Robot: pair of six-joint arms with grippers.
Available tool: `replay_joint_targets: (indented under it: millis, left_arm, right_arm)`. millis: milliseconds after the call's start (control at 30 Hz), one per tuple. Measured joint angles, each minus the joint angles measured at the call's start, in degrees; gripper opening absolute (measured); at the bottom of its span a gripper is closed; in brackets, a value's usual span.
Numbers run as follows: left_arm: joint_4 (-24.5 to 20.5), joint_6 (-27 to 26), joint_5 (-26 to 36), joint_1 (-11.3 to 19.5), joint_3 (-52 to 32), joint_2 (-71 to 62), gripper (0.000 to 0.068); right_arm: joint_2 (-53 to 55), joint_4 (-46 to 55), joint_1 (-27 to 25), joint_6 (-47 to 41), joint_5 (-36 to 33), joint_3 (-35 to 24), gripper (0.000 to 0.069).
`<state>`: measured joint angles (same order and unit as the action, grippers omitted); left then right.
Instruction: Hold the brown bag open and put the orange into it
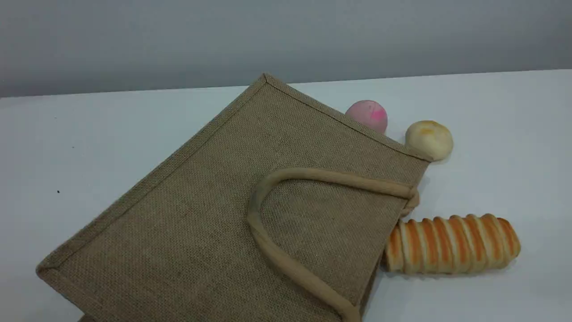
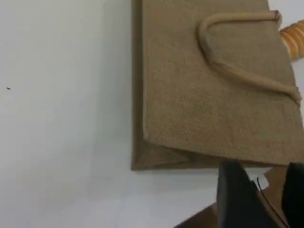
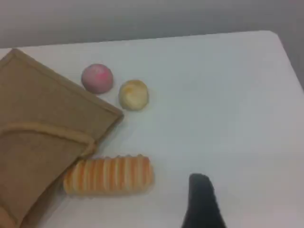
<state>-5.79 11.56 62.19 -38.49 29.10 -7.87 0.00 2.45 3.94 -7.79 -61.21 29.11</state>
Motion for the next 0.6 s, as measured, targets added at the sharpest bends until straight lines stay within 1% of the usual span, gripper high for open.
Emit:
replay_joint_targets:
  millis: [500,533,600]
  left_arm:
    - [-0.09,0.07,0.00,0.00,0.00,0.00,0.0241]
    - [-0.11,0.07,0.00,0.26,0.00,0.00,0.0241]
    - [-0.11,0.07,0.00,2.10,0.00,0.00,0.0241]
  right_arm:
    - [0.00,0.00,0.00,0.00,0.00,0.00,0.0405]
    - [0.00,0.00,0.00,0.00,0.00,0.00,0.0405]
    - [0.00,0.00,0.00,0.00,0.00,0.00,0.0405]
